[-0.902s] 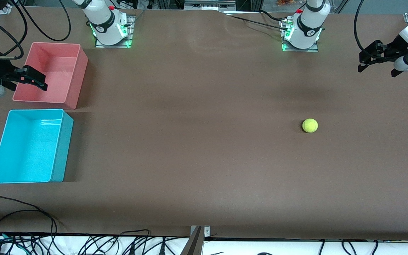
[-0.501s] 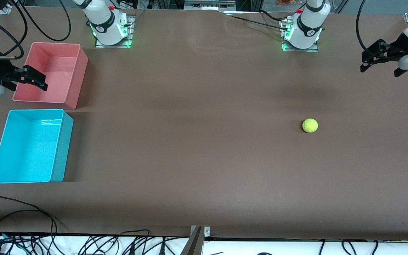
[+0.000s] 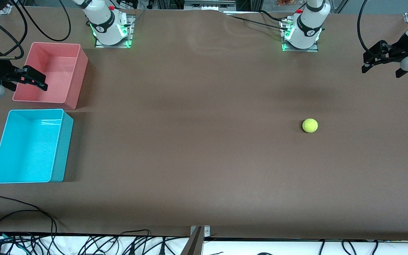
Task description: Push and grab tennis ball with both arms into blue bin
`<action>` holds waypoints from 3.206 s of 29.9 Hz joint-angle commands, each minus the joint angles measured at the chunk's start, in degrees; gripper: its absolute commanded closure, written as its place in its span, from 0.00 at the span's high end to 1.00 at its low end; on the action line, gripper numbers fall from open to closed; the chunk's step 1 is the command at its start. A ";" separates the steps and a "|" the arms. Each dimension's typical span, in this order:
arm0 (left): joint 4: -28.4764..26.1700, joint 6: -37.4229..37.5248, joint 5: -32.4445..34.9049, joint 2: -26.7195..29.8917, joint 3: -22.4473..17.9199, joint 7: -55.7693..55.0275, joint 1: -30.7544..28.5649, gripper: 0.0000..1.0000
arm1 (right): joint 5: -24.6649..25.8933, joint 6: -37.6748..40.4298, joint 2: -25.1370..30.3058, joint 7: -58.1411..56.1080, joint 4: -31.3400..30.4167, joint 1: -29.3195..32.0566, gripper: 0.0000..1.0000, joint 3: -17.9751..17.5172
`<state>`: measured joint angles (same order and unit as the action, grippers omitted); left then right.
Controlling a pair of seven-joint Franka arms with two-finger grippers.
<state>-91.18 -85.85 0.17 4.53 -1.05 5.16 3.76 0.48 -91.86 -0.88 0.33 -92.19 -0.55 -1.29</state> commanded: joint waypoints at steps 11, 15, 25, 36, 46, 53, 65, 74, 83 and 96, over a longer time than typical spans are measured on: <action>2.33 1.48 1.06 -1.28 0.52 -0.42 -0.42 1.00 | -0.21 0.37 -0.61 -0.86 1.40 0.46 1.00 -0.30; 2.33 1.48 1.06 -1.36 0.52 -0.42 -0.42 1.00 | -0.12 0.28 -0.62 -0.86 1.40 0.46 1.00 -0.30; 2.33 1.48 1.06 -1.45 0.52 -0.42 -0.25 1.00 | -0.21 0.46 -0.62 -0.86 1.40 0.46 1.00 -0.30; 2.33 1.39 0.71 -1.45 0.43 -0.42 -0.51 1.00 | -0.21 0.55 -0.53 -0.86 1.40 0.37 1.00 -0.30; 2.33 1.39 1.67 -1.63 0.61 0.11 -0.34 0.00 | -0.21 0.55 -0.53 -0.77 1.40 0.37 1.00 -0.30; 2.33 1.39 1.94 -1.63 0.69 -0.33 -0.34 0.00 | -0.21 0.63 -0.53 -0.86 1.40 0.37 1.00 -0.30; 2.33 1.39 1.85 -1.63 0.69 -0.33 -0.42 0.00 | -0.21 0.63 -0.53 -0.85 1.40 0.37 1.00 -0.30; 2.33 1.39 1.94 -1.63 0.61 -0.07 -0.51 0.00 | -0.21 0.63 -0.53 -0.86 1.40 0.37 1.00 -0.30; 2.33 1.48 1.67 -1.63 0.43 -0.42 -0.60 0.00 | -0.21 0.72 -0.53 -0.86 1.40 0.37 1.00 -0.30; 2.33 1.57 1.32 -1.63 0.43 -3.23 -0.95 0.00 | -0.21 0.72 -0.53 -0.86 1.40 0.37 1.00 -0.30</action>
<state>-91.10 -85.85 0.59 3.91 -0.88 2.84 3.22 0.47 -91.86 -0.93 0.18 -92.16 -0.55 -1.29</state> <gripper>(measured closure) 0.991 0.000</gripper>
